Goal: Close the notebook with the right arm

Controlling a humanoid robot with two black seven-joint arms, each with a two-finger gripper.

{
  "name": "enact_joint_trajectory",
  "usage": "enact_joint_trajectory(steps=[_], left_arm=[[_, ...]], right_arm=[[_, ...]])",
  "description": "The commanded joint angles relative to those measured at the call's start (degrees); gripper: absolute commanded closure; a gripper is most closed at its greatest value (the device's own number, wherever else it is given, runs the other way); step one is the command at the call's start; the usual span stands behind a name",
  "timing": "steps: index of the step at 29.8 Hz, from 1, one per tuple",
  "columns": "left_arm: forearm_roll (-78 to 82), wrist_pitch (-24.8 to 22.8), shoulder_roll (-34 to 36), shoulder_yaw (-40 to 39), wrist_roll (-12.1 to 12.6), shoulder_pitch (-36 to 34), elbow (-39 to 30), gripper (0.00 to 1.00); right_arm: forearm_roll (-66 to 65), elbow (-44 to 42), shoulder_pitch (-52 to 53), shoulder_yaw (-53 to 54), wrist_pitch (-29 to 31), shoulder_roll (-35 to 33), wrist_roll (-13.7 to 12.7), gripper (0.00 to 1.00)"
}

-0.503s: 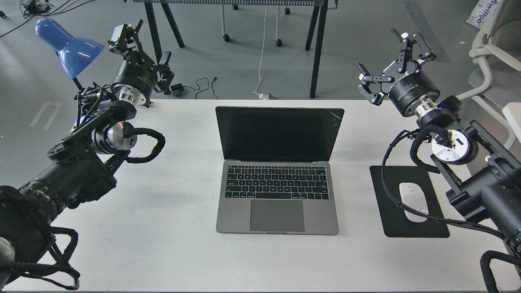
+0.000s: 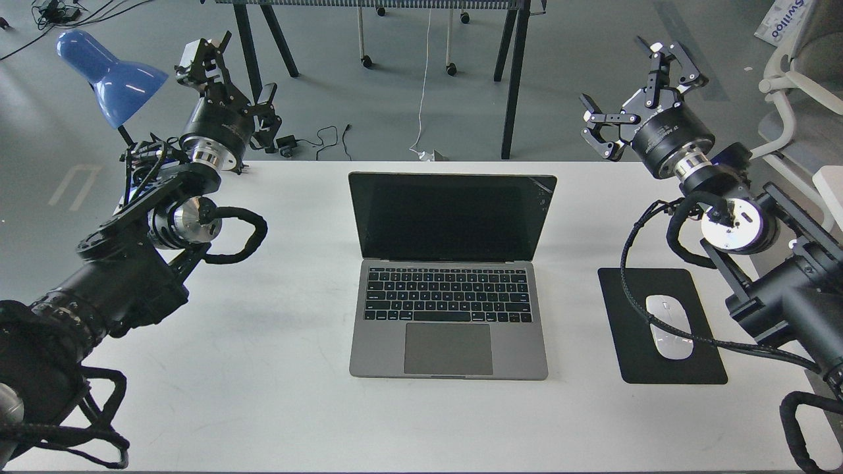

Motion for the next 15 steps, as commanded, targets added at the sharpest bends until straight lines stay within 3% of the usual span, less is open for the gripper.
enact_joint_trajectory(steps=[1,6,10,15], left_arm=[[-0.08,-0.01,0.00,0.09,0.00,-0.02,0.02,0.00],[0.00,-0.01,0.00,0.00,0.00,-0.02,0.02,0.00],[-0.08,-0.01,0.00,0.00,0.00,-0.02,0.02,0.00],[-0.17,-0.01,0.00,0.00,0.00,-0.02,-0.07,0.00]], right_arm=[[-5.43,-6.13,10.19,-10.72,-0.10,-1.30,-0.16,0.00],[-6.50,-14.57,23.73,-30.23,0.61,-0.69,-0.16,0.00],[-6.58,-16.26,29.37,-43.69,1.48,1.41,-0.16,0.00],[-6.67,-15.73,29.65,-49.08,4.73,2.92,-0.16,0.00]])
